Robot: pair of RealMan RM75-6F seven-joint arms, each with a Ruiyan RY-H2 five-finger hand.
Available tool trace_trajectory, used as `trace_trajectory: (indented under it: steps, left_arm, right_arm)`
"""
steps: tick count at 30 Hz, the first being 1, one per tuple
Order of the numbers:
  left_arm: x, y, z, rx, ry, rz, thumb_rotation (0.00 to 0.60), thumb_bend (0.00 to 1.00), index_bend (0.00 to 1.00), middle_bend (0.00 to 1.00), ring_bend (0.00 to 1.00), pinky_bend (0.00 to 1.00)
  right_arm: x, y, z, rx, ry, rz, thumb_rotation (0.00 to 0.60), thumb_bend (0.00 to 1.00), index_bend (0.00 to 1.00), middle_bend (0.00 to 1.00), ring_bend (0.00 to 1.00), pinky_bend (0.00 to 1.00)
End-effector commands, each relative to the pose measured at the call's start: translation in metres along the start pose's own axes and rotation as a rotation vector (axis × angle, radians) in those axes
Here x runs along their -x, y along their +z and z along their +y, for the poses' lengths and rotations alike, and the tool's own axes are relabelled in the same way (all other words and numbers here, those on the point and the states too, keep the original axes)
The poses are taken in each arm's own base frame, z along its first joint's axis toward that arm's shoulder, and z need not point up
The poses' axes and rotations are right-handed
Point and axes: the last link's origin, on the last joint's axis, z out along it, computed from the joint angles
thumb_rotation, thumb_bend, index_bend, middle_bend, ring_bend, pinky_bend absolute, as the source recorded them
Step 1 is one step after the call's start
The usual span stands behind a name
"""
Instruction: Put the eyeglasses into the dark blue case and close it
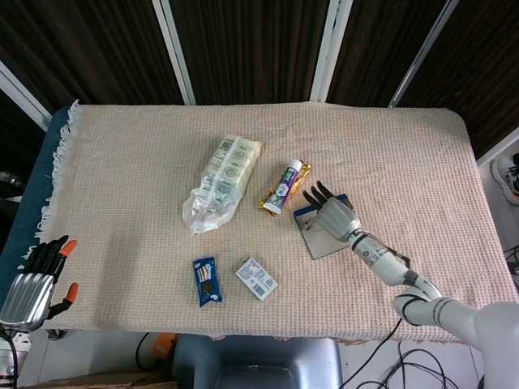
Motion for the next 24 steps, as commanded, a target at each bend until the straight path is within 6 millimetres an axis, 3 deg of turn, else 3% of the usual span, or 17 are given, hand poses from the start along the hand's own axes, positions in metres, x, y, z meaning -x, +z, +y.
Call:
trace_trajectory:
  steps: [1, 6, 17, 21, 24]
  left_arm:
    - [0.0, 0.0, 0.0, 0.0, 0.0, 0.0, 0.6, 0.43, 0.0, 0.0, 0.0, 0.08]
    - [0.0, 0.0, 0.0, 0.003, 0.0, -0.002, 0.6, 0.43, 0.0, 0.0, 0.0, 0.08]
    - [-0.001, -0.002, 0.0, 0.002, -0.004, 0.002, 0.6, 0.43, 0.0, 0.0, 0.0, 0.08]
    - [-0.002, -0.002, -0.001, 0.002, -0.008, 0.0, 0.6, 0.43, 0.0, 0.0, 0.0, 0.08]
    - [-0.002, -0.003, -0.001, 0.003, -0.009, -0.002, 0.6, 0.43, 0.0, 0.0, 0.0, 0.08]
  right_arm:
    - [0.0, 0.001, 0.0, 0.001, 0.001, 0.0, 0.6, 0.68, 0.65, 0.07, 0.0, 0.06]
    - [-0.002, 0.004, -0.004, -0.007, 0.008, 0.003, 0.6, 0.68, 0.58, 0.07, 0.0, 0.06]
    - [-0.009, 0.007, -0.005, 0.024, 0.044, 0.041, 0.6, 0.65, 0.52, 0.06, 0.0, 0.06]
    - [-0.013, -0.004, 0.004, 0.069, 0.088, 0.095, 0.6, 0.4, 0.45, 0.04, 0.0, 0.06]
    - [-0.015, -0.013, 0.011, 0.095, 0.118, 0.133, 0.6, 0.28, 0.42, 0.04, 0.0, 0.07]
